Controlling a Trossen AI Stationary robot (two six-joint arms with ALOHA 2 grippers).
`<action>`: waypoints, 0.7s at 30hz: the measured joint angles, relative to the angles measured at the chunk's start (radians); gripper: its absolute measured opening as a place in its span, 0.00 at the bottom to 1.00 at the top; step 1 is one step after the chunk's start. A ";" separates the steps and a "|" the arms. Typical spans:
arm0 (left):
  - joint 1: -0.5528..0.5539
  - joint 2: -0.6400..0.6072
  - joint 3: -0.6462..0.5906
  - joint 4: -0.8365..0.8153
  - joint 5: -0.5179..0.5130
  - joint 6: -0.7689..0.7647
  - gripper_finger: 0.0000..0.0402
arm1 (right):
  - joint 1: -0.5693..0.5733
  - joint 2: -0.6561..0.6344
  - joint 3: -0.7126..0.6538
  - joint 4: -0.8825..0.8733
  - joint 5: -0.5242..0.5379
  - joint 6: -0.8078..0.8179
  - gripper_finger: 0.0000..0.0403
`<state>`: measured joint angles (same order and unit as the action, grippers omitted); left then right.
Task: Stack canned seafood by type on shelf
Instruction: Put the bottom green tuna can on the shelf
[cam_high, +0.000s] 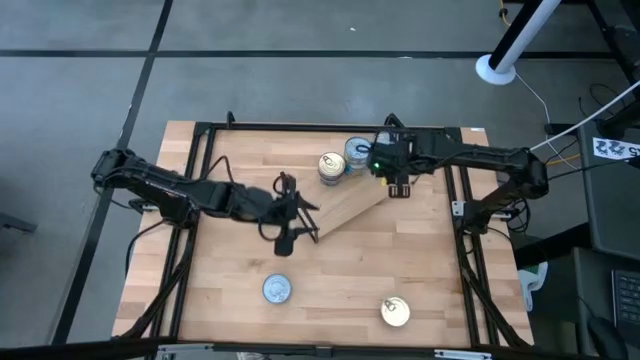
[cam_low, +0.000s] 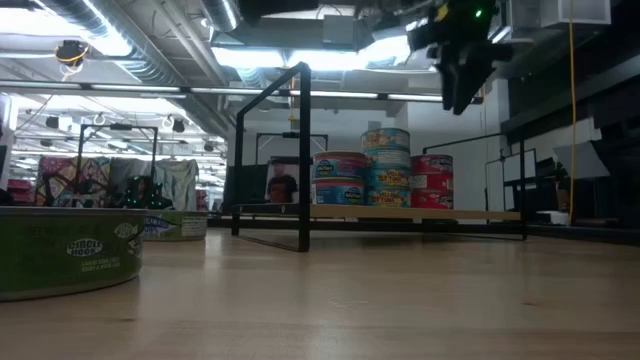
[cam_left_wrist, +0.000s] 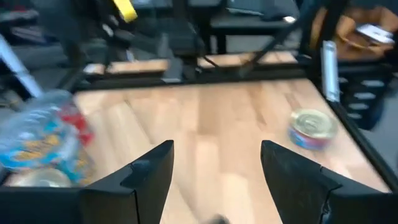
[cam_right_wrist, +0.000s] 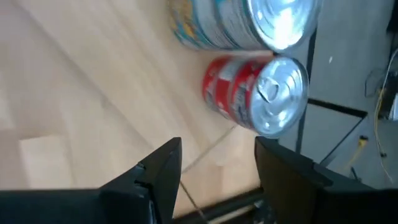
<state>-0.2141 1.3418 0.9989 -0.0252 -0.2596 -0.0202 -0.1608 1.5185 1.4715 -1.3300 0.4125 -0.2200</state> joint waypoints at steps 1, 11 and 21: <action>-0.018 0.000 0.000 -0.010 0.001 -0.008 0.59 | 0.020 -0.009 0.000 -0.001 -0.003 0.012 0.50; -0.180 0.002 0.001 -0.157 0.003 -0.257 0.59 | 0.260 -0.067 0.000 0.001 -0.068 0.241 0.50; -0.299 0.016 -0.003 -0.506 0.002 -0.715 0.59 | 0.475 -0.061 -0.001 0.231 -0.329 0.239 0.50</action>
<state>-0.5129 1.3575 0.9960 -0.5307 -0.2571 -0.7350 0.3139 1.4575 1.4704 -1.0992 0.0831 0.0194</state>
